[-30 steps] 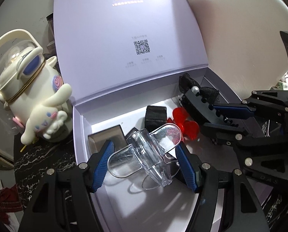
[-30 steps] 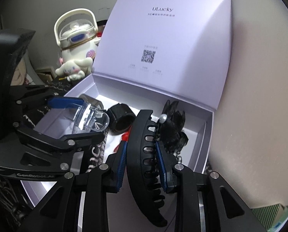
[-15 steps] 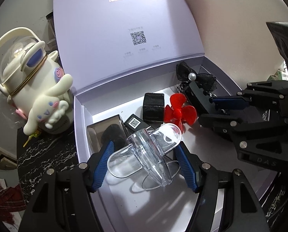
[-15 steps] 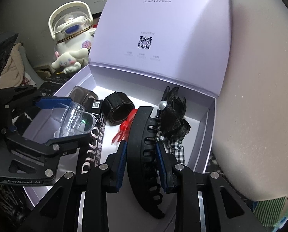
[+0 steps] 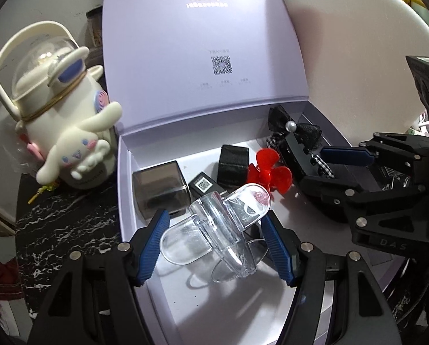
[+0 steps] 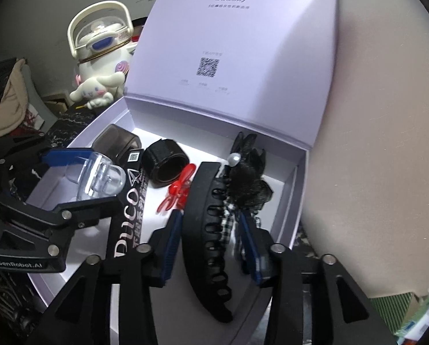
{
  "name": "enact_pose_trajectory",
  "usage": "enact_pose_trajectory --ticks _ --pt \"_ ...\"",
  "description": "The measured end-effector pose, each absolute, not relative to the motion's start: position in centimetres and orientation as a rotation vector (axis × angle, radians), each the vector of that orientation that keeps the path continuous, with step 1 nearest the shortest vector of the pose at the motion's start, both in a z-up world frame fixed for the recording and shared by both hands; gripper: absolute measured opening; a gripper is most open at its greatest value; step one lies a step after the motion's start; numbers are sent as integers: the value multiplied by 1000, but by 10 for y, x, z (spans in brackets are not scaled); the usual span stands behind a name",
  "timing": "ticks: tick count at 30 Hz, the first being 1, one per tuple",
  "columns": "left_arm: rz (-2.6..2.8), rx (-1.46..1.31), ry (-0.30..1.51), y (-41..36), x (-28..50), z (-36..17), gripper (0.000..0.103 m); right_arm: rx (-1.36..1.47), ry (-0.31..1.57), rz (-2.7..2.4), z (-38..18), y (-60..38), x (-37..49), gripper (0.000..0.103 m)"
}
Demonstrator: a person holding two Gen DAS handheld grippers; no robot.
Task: Organize rigid objects
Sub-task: 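Lower both clips into the box and open the right gripper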
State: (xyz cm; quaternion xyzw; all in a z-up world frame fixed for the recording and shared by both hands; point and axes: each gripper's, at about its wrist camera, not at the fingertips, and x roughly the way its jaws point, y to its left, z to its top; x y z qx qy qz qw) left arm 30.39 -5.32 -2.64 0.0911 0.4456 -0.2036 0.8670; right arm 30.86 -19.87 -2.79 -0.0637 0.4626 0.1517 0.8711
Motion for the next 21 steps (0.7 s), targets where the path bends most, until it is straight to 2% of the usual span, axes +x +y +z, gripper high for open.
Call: enact_pose_trajectory --ticks 2,6,8,12,14,16,21 --pt "-416 193 924 -53 300 -24 66 -133 966 308 -27 -200 308 52" --pt "-402 211 933 -58 304 -19 66 -138 956 306 -23 -205 303 56" --pt "-396 218 944 -60 306 -19 66 -153 947 291 -21 -205 301 64" --pt "-381 224 939 -61 307 -19 67 -156 936 286 -17 -208 297 65" --pt "-366 234 923 -61 306 -18 70 -154 934 286 -16 -209 295 65" --pt "-354 236 906 -62 305 -16 81 -153 932 286 -14 -210 294 65" --pt "-327 235 900 -58 301 -8 88 -146 923 279 -11 -212 289 67"
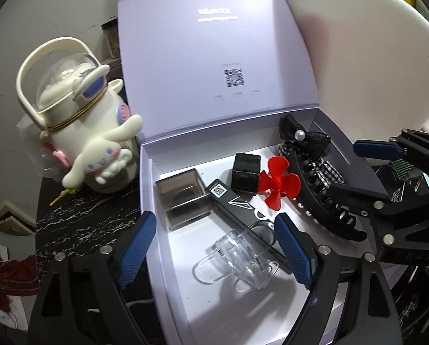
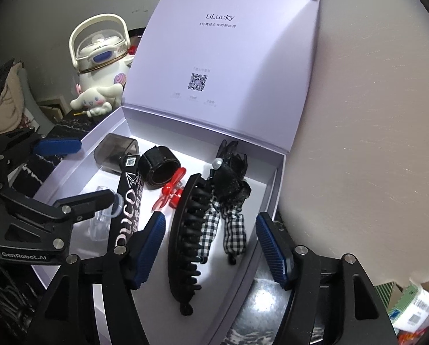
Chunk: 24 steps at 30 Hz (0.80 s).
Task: Organize rigid objects
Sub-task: 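Lower both clips into the box and open the right gripper, then open the left gripper to release the clear clip into the box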
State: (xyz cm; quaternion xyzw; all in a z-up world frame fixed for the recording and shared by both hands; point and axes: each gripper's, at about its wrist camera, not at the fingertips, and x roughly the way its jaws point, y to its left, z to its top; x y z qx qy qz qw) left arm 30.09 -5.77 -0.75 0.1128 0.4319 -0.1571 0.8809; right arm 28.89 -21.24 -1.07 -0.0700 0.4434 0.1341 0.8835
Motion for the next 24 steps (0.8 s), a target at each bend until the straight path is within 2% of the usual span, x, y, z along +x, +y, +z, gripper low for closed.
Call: enact_pose_trajectory --ticks 19,21,24 --pt "-296 192 848 -38 271 26 88 -123 846 254 21 -213 264 70" --pt "-282 191 832 -36 264 35 88 -128 829 240 30 -213 258 71" --pt "-276 184 806 -32 254 47 88 -135 792 228 43 -211 248 79"
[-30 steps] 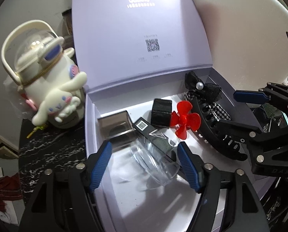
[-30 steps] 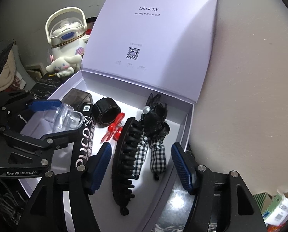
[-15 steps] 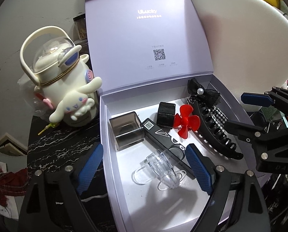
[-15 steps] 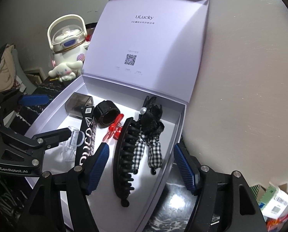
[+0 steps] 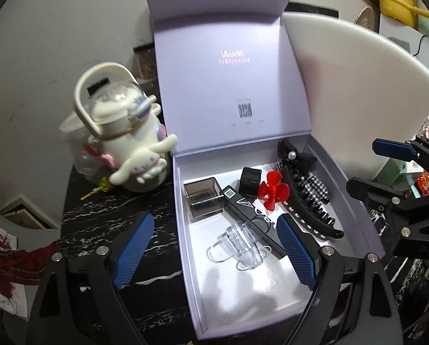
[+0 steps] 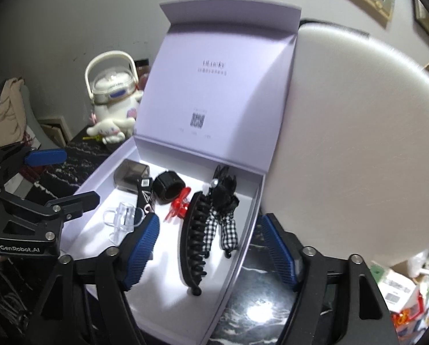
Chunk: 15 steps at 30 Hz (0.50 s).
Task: Organize rigid objects
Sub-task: 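Open the left gripper to release the clear clip into the box, then withdraw both open grippers up and away from the lavender box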
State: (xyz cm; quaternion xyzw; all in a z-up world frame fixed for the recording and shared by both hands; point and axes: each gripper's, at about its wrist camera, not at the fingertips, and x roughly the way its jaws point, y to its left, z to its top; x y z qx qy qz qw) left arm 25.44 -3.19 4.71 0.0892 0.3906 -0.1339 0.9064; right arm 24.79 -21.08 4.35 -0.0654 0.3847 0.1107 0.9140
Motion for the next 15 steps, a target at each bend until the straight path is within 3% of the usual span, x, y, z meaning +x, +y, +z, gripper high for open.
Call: enact_pose_trajectory --ticks 15 --pt "-235 189 686 -19 196 97 91 -160 680 168 93 -205 195 101"
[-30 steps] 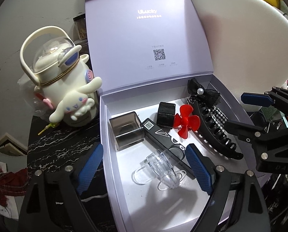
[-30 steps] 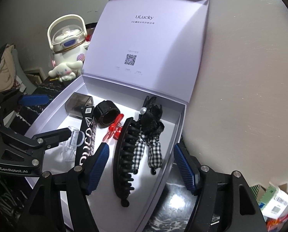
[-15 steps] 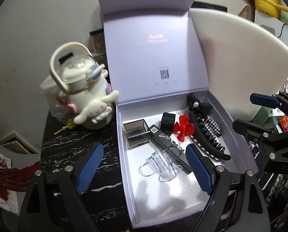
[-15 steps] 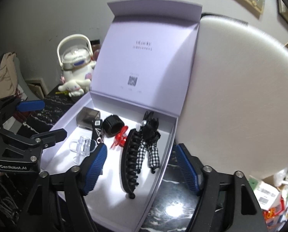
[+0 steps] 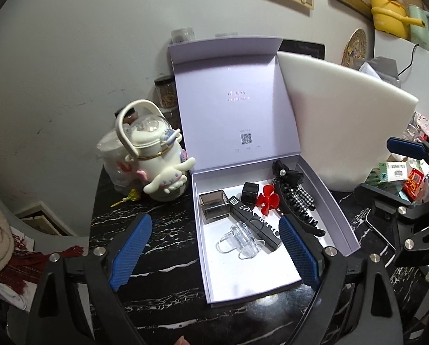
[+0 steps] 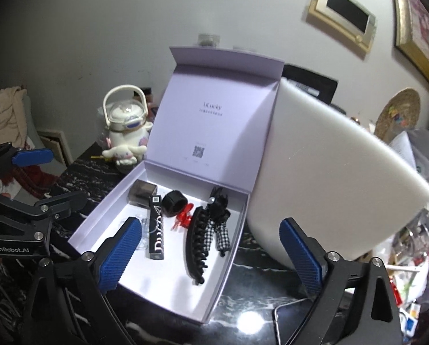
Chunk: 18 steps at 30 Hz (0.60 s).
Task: Organize rigid objects
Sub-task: 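Withdraw both open grippers up and away from the lavender box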
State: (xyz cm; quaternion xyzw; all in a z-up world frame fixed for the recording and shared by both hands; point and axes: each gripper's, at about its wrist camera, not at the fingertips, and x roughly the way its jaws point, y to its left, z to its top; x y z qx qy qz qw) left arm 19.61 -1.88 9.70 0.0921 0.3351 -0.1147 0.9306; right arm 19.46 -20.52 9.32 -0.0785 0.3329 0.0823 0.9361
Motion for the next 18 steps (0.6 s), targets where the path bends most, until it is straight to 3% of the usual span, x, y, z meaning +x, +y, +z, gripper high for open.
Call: enact_pose_trajectory --ticks 18 --pt "-236 188 639 -20 127 115 91 -153 645 101 114 -211 123 102"
